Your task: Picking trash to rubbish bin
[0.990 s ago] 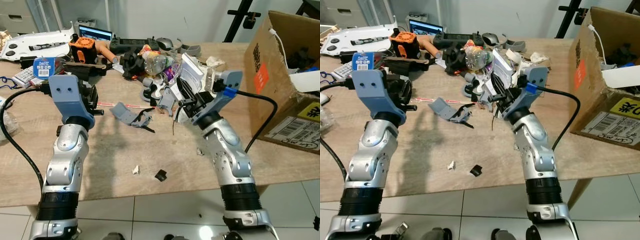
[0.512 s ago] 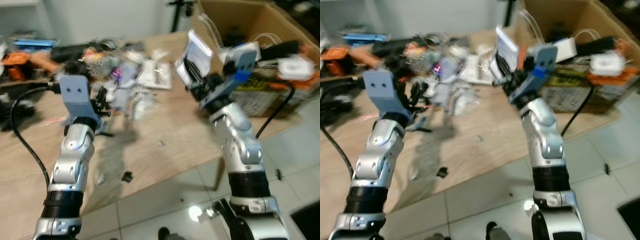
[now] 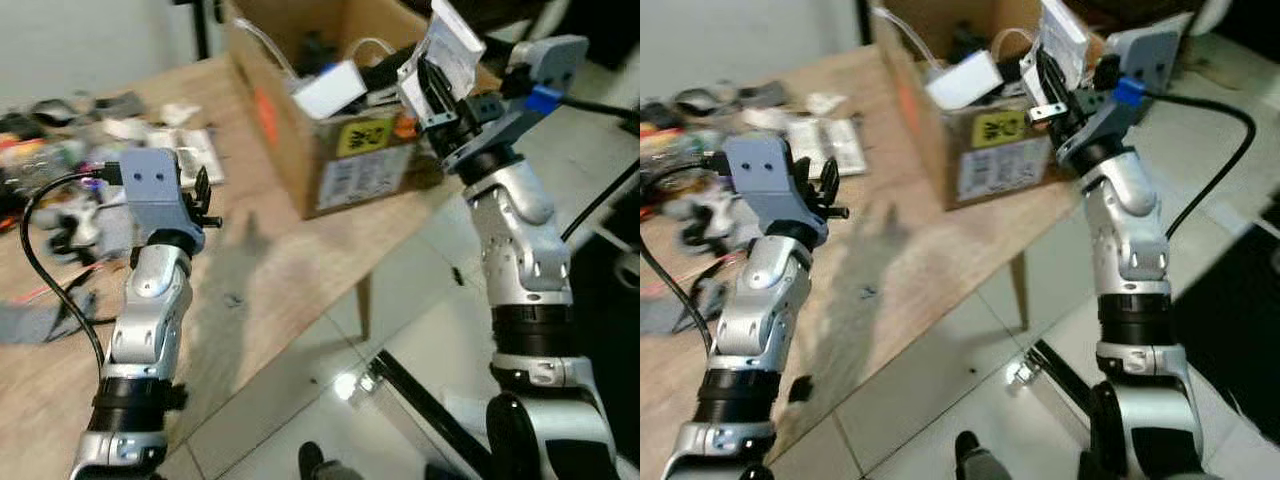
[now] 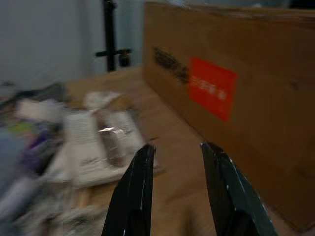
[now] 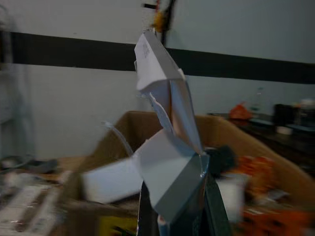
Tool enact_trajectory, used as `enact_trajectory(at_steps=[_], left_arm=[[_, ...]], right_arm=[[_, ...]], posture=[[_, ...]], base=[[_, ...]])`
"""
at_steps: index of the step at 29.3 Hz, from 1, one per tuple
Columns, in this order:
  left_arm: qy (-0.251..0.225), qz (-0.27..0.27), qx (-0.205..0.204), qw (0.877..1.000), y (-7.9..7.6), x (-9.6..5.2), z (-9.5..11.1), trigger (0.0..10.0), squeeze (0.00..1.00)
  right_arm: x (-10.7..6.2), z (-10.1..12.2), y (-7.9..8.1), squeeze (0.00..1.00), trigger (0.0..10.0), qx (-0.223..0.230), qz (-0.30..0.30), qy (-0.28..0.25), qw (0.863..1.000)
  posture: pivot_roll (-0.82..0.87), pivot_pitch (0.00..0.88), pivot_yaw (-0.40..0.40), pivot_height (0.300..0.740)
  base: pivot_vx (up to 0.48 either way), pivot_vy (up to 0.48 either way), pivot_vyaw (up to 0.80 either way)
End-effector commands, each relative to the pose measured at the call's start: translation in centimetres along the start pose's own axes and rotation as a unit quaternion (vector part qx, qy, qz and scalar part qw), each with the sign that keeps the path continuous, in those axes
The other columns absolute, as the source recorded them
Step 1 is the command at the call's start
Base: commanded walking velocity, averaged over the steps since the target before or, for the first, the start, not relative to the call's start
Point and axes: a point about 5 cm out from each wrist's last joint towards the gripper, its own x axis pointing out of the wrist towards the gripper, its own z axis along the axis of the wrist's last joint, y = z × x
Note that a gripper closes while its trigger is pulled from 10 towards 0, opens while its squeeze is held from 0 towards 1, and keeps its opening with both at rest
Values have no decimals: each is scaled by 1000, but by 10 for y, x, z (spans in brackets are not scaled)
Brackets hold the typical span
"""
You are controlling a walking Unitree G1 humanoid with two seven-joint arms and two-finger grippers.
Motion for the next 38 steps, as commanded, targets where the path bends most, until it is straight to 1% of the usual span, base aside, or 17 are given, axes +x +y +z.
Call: enact_trajectory(at_steps=[1,3,8,9,10,13,14,18,19,21,23,25,29,31,36,37,38], left_arm=[[2,-11,-6,1000,-3,-3,-4,10000,0],[-6,-9,-21,1000,-3,-3,0,10000,0],[-26,-20,-20,999,-5,-1,6,10000,0],[-34,-26,-30,999,-6,-4,8,10000,0],[-34,-26,-30,999,-6,-4,8,10000,0],[-37,-31,-38,998,-6,-4,9,10000,0],[-36,-29,-38,998,-5,-4,9,10000,0],[-37,-27,-39,998,-4,-5,9,10000,0],[-37,-26,-39,998,-3,-5,9,10000,0],[-39,-24,-39,998,-2,-3,9,10000,0],[-41,-22,-41,998,-1,-3,9,10000,0],[-43,-24,-42,998,-2,-3,10,10000,0],[-44,-21,-42,998,-1,-3,9,10000,0],[-44,-15,-39,998,1,-4,10,10000,0],[-45,-6,-35,998,5,-3,9,10000,0],[-57,1,-38,998,6,-4,11,10000,0],[-58,2,-38,998,7,-5,11,10000,0]], right_arm=[[-3,-3,-8,0,10000,-10,-11,6,1000],[-2,1,-10,0,10000,-17,-13,-2,1000],[2,2,-11,0,10000,-20,-10,-4,1000],[2,3,-9,0,10000,-22,-6,-6,1000],[2,3,-9,0,10000,-22,-6,-6,1000],[5,3,-8,0,10000,-22,-3,-10,1000],[5,3,-8,0,10000,-23,-2,-10,1000],[7,5,-7,0,10000,-26,2,-14,1000],[9,7,-7,0,10000,-29,5,-18,999],[14,15,-9,0,10000,-38,9,-36,999],[15,18,-10,0,10000,-42,10,-43,998],[18,25,-13,0,10000,-49,9,-54,997],[19,27,-16,0,10000,-55,6,-58,997],[18,28,-19,0,10000,-57,2,-58,997],[18,27,-22,0,10000,-58,-3,-58,997],[18,27,-23,0,10000,-59,-3,-58,997],[18,27,-23,0,10000,-60,-4,-58,997]], posture=[[12,211,-40,740],[10,193,-41,740],[14,211,-50,740],[12,189,-50,740],[12,189,-50,740],[16,192,-54,740],[12,210,-55,740],[10,196,-55,740],[10,182,-55,740],[10,196,-60,740],[4,204,-60,740],[5,186,-63,740],[2,209,-65,740],[7,181,-65,740],[3,209,-65,740],[4,185,-63,740],[6,186,-64,740]], base=[[0,0,0],[0,0,0],[0,0,0],[0,0,0],[0,0,0],[289,0,0],[330,0,0],[341,0,0],[349,0,0],[347,0,0],[349,0,0],[349,0,0],[348,0,0],[339,0,0],[310,0,0],[0,0,0],[0,0,0]])
